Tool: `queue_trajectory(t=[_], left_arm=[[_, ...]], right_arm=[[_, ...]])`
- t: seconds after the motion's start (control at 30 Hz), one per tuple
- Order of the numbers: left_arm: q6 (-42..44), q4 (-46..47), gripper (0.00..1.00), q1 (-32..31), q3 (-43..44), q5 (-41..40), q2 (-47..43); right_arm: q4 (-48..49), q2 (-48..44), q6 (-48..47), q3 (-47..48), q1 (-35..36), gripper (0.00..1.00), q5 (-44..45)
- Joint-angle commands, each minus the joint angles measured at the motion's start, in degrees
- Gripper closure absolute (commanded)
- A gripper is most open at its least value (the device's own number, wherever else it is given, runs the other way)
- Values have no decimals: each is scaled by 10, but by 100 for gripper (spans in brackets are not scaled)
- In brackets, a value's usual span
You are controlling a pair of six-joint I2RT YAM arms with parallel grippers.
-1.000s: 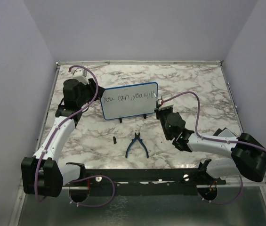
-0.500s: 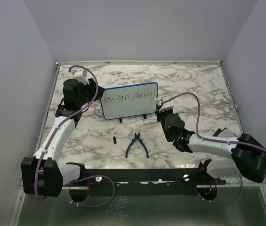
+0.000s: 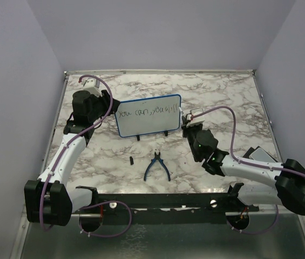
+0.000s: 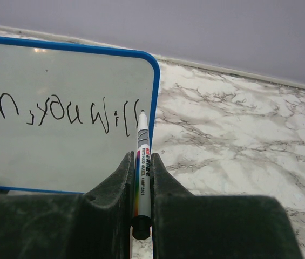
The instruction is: Write a sentence on the whiteboard
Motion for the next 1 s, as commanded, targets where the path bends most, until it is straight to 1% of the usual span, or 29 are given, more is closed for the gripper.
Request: queue_trajectory(t=[0.0, 0.97], left_arm=[[2, -2, 60, -2, -6, 17, -10], [2, -2, 60, -2, -7, 18, -11]], right_arm=[[-12, 0, -4, 4, -2, 99, 5], [38, 53, -21, 9, -2, 99, 28]])
